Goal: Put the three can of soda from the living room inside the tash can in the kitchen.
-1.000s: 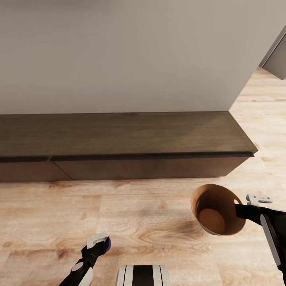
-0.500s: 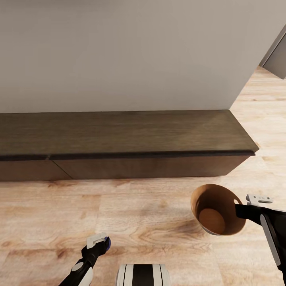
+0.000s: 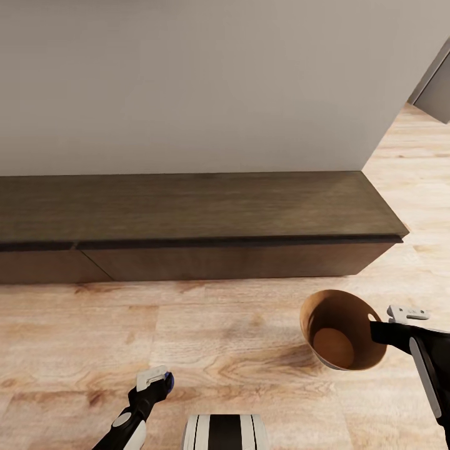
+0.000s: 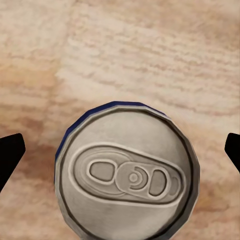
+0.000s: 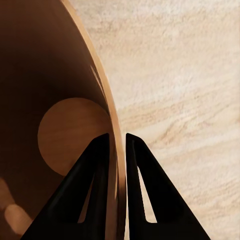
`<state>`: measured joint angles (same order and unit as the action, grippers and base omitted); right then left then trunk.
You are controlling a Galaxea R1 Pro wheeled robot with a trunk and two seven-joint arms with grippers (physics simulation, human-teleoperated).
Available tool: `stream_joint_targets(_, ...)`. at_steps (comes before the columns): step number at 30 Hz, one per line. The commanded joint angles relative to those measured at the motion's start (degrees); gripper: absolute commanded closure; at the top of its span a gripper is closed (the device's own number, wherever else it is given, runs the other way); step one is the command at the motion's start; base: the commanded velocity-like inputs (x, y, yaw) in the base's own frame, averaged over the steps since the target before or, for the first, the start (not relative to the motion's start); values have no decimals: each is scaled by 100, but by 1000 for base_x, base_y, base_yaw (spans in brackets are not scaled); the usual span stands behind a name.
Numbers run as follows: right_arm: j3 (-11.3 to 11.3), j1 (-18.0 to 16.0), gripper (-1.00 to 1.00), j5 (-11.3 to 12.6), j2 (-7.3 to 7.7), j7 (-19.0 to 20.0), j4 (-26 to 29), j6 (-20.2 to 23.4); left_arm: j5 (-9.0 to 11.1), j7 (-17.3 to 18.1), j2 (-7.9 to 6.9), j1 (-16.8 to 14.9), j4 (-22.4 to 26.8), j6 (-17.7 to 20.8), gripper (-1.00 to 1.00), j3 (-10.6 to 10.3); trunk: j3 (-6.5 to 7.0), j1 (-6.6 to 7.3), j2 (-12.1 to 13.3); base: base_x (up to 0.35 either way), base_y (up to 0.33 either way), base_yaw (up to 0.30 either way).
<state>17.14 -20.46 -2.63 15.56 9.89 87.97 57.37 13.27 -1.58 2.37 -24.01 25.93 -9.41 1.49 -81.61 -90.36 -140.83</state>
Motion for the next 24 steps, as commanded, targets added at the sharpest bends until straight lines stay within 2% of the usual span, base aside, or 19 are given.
stream_joint_targets(1,0,-2,100,43,0,30,1,3,0,0,0,1,0,0,-100,0,-18,-22,-40,0,0,0)
stream_joint_targets(24,0,-2,100,43,0,25,1,-10,0,0,0,1,-9,0,-100,0,-18,-22,-40,0,0,0)
